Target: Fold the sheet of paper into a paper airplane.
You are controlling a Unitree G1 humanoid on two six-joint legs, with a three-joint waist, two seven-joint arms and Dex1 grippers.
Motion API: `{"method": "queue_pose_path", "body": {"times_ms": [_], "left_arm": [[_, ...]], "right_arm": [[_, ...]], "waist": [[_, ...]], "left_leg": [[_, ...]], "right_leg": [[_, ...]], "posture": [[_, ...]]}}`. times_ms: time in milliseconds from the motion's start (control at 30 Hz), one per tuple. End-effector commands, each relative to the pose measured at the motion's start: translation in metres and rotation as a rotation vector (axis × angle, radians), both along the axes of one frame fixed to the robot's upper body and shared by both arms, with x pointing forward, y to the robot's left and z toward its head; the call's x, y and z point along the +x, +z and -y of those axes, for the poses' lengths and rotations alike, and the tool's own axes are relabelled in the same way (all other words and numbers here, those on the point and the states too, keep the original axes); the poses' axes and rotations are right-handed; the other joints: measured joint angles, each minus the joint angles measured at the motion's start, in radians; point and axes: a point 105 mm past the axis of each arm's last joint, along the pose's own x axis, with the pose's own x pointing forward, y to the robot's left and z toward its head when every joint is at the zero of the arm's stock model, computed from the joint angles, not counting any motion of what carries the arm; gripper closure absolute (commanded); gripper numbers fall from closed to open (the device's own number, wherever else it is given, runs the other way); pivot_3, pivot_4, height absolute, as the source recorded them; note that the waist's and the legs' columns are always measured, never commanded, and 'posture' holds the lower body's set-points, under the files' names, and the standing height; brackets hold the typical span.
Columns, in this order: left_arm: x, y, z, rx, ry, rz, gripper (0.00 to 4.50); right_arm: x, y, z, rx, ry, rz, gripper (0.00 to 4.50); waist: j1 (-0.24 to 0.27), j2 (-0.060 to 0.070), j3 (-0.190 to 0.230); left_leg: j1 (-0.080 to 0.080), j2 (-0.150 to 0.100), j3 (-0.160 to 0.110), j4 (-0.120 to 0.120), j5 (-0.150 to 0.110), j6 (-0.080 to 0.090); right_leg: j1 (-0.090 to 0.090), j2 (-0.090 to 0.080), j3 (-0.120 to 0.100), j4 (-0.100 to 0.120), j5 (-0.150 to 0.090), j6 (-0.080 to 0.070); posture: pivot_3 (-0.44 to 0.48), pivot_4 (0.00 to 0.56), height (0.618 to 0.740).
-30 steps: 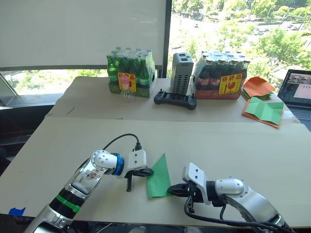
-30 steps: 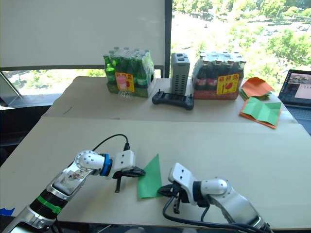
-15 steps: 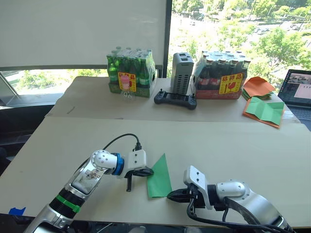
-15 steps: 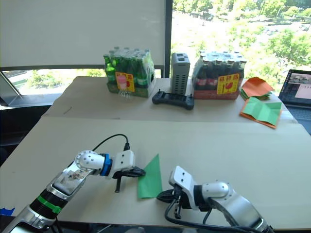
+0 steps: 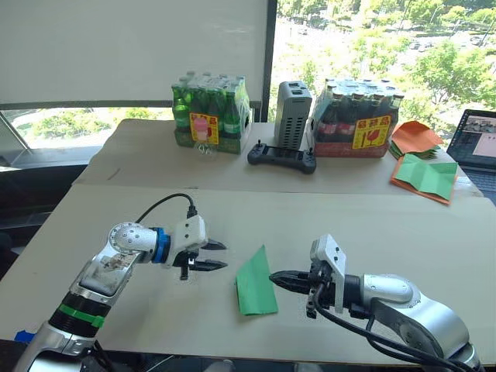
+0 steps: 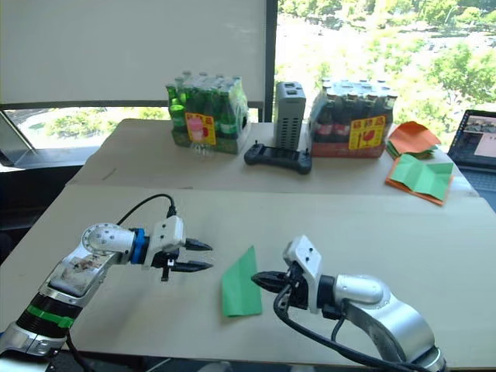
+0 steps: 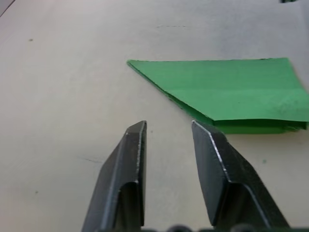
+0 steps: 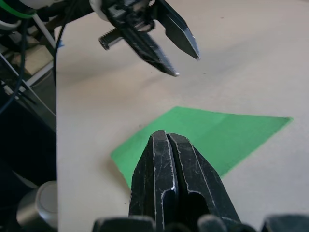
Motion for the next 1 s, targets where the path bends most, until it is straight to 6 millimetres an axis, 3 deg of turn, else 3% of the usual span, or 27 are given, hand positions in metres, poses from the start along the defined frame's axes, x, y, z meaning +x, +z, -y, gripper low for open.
{"method": "queue_pose_path", "body": {"times_ms": [33, 233, 667, 933, 1000], "left_arm": [[0.003, 0.005, 0.006, 0.069, -0.191, 0.228, 1.66], [0.003, 0.002, 0.019, 0.082, -0.467, 0.468, 1.66], [0.006, -0.005, 0.034, 0.074, -0.605, 0.504, 1.66], [0.003, -0.01, 0.034, 0.085, -0.633, 0.489, 4.23], [0.003, -0.014, 0.033, 0.108, -0.639, 0.495, 4.47]], "right_arm": [[0.004, 0.008, 0.001, 0.014, -0.042, 0.046, 4.5], [0.008, 0.008, 0.003, 0.017, -0.079, 0.051, 4.5], [0.009, 0.009, 0.003, 0.025, -0.123, 0.063, 4.5], [0.01, 0.009, 0.002, 0.026, -0.131, 0.065, 4.5], [0.012, 0.009, 0.002, 0.028, -0.137, 0.069, 4.5]], "waist": [[0.002, 0.0, 0.0], [0.006, 0.0, 0.0], [-0.006, -0.001, 0.0], [-0.007, -0.001, 0.0], [-0.007, -0.001, 0.0]], "left_leg": [[0.0, 0.0, 0.0, 0.0, 0.0, 0.0], [-0.002, 0.0, 0.0, 0.001, 0.0, 0.0], [-0.003, -0.001, 0.0, 0.003, 0.0, 0.001], [-0.003, -0.001, 0.0, 0.003, 0.0, 0.001], [-0.003, -0.001, 0.0, 0.003, 0.0, 0.001]], "right_leg": [[0.0, 0.0, 0.0, 0.0, 0.0, 0.0], [0.0, -0.002, 0.0, -0.001, 0.0, 0.0], [-0.001, -0.002, -0.001, 0.0, 0.0, 0.0], [-0.001, -0.002, -0.001, 0.0, 0.0, 0.0], [-0.001, -0.002, -0.001, 0.0, 0.001, 0.001]], "posture": [[0.0, 0.15, 0.675], [0.0, 0.15, 0.675], [0.0, 0.15, 0.675], [0.0, 0.15, 0.675], [0.0, 0.15, 0.675]]}}
